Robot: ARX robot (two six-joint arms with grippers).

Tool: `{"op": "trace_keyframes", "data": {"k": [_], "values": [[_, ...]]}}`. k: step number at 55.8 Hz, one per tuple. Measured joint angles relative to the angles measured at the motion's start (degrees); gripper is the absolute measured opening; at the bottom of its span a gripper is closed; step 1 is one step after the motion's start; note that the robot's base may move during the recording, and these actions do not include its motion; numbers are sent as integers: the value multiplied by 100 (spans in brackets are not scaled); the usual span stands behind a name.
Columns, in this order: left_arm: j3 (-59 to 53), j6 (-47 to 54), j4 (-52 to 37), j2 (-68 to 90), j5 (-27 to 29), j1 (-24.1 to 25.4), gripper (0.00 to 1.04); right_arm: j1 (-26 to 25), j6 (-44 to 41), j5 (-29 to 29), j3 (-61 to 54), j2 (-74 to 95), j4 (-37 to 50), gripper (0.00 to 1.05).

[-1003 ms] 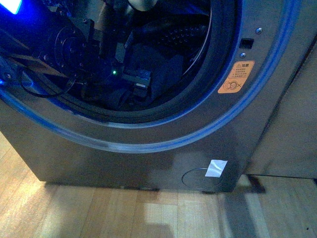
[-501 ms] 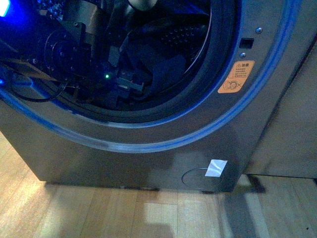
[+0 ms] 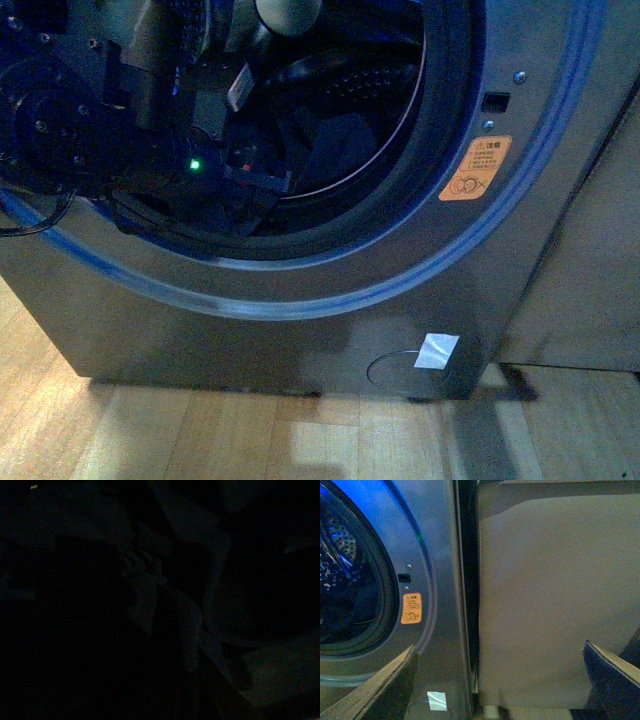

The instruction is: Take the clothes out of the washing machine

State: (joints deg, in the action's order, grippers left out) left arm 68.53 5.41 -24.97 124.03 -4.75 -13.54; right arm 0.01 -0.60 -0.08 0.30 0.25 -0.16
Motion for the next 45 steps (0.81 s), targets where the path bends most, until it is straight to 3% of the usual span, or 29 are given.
{"op": "trace_keyframes", "data": {"k": [29,45], "values": [[-2105,-236,-367,-2612,-918,-15,4,0,0,0,0,0,0,97],[-2308,-289,256,-4459,-1405,59,4,0,0,0,0,0,0,97]]}}
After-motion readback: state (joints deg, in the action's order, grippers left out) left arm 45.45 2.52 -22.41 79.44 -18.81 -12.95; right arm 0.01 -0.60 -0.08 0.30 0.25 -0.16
